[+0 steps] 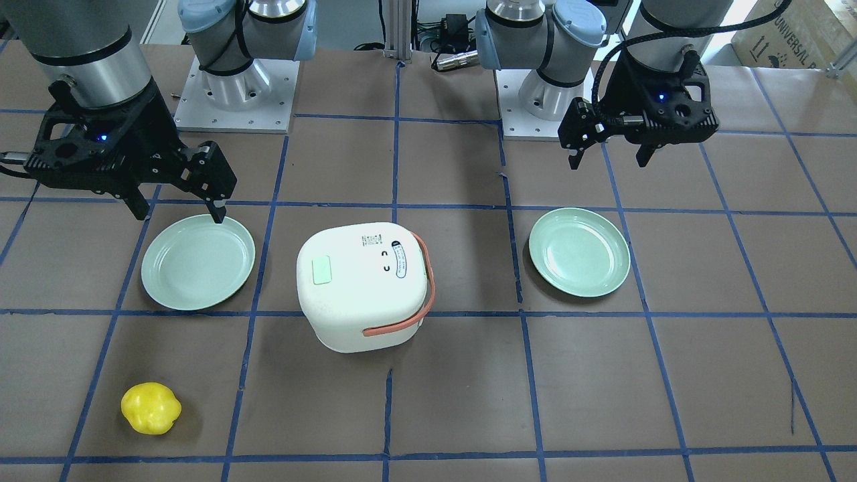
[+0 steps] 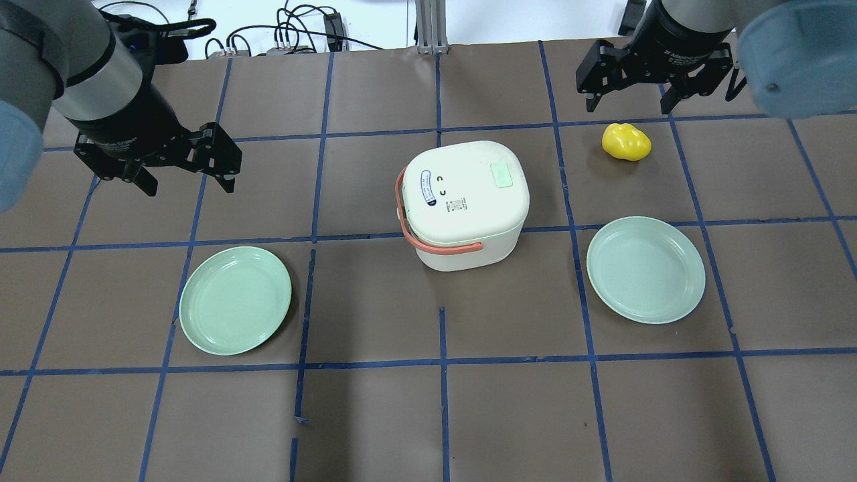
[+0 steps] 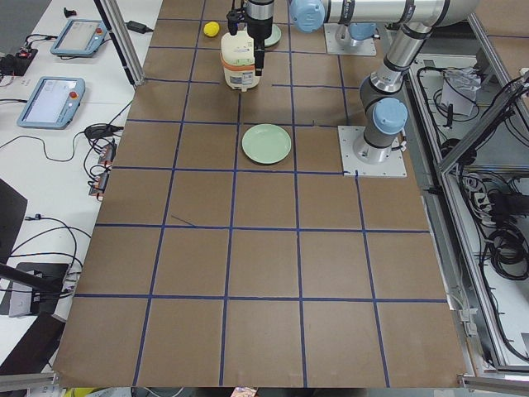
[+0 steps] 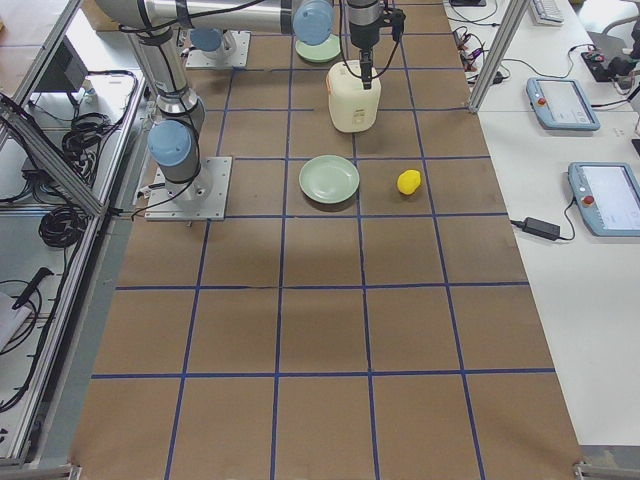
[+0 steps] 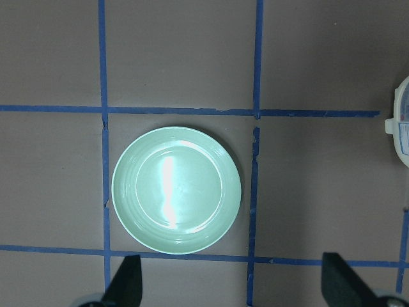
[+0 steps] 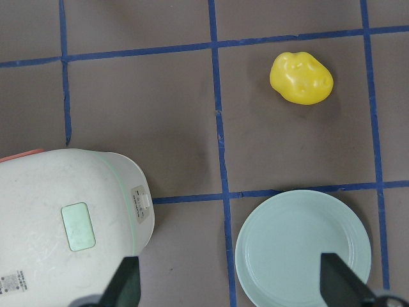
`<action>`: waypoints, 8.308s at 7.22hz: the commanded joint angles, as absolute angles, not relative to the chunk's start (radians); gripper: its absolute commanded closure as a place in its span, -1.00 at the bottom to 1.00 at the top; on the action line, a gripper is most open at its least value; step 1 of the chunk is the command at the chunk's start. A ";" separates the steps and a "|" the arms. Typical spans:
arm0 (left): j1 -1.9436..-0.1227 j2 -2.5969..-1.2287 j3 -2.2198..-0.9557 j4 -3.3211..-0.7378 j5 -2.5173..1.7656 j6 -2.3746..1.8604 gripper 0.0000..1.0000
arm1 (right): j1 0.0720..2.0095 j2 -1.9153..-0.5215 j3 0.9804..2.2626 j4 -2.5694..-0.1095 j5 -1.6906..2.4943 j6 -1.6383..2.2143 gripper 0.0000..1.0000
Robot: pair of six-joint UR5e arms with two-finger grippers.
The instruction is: Press rice cooker button
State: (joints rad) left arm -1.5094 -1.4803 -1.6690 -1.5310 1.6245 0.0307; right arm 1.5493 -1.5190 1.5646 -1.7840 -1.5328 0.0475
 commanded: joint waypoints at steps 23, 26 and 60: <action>-1.509 -1.480 -1.669 -1.531 1.624 0.031 -1.00 | 1.718 -1.338 1.572 -1.875 -1.434 0.046 0.82; -1.509 -1.480 -1.669 -1.531 1.624 0.031 -1.00 | 1.724 -1.319 1.572 -1.893 -1.434 0.045 0.82; -1.509 -1.480 -1.669 -1.531 1.624 0.031 -1.00 | 1.563 -1.486 1.519 -1.827 -1.546 0.018 -0.99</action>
